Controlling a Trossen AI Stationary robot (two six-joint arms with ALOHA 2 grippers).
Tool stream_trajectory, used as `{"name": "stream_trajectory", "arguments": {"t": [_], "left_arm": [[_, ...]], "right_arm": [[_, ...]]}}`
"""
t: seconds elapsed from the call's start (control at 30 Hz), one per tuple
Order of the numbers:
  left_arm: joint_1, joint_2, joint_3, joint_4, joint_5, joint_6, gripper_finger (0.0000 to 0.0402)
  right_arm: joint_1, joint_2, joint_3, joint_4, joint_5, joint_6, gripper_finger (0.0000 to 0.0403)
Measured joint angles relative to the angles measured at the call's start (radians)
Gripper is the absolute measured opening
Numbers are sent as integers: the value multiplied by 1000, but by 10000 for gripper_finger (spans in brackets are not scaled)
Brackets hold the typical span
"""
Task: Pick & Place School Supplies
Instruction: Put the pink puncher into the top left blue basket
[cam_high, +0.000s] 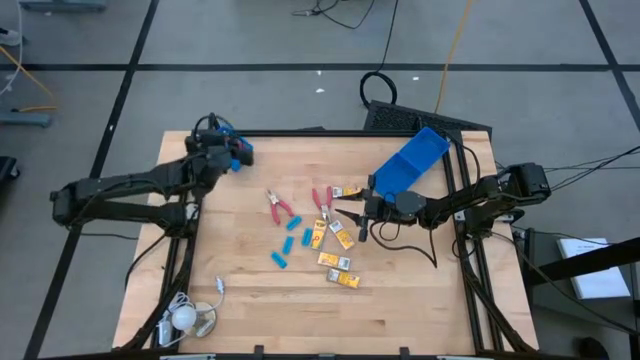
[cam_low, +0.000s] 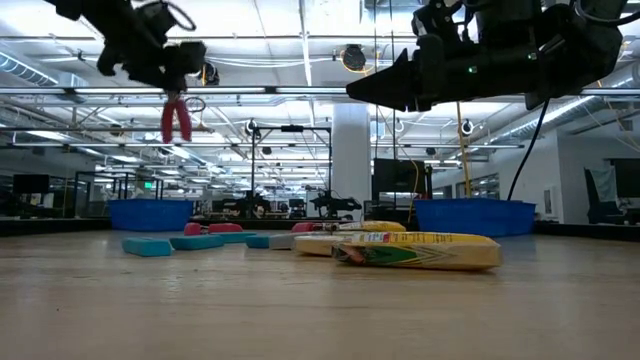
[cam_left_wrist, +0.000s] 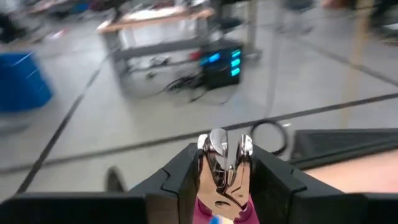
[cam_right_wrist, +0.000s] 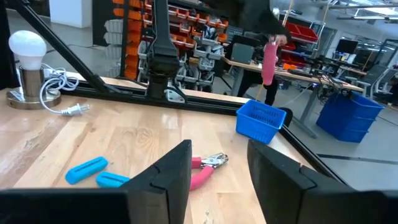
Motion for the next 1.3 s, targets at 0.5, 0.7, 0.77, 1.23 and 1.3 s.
{"name": "stream_trajectory", "arguments": {"t": [0.5, 0.7, 0.77, 1.23, 1.3], "left_arm": [[431, 233, -1, -100, 264, -115, 123], [541, 310, -1, -33, 422, -78, 106], [563, 328, -1, -12, 455, -76, 107], [679, 405, 0, -8, 654, -139, 113], [679, 405, 0, -9, 655, -135, 125]], "right_arm": [[0, 0, -1, -5, 0, 10, 143], [0, 0, -1, -5, 0, 10, 145], [0, 0, -1, -5, 0, 11, 145], [0, 1, -1, -5, 0, 11, 145], [0, 1, -1, -5, 0, 11, 144]]}}
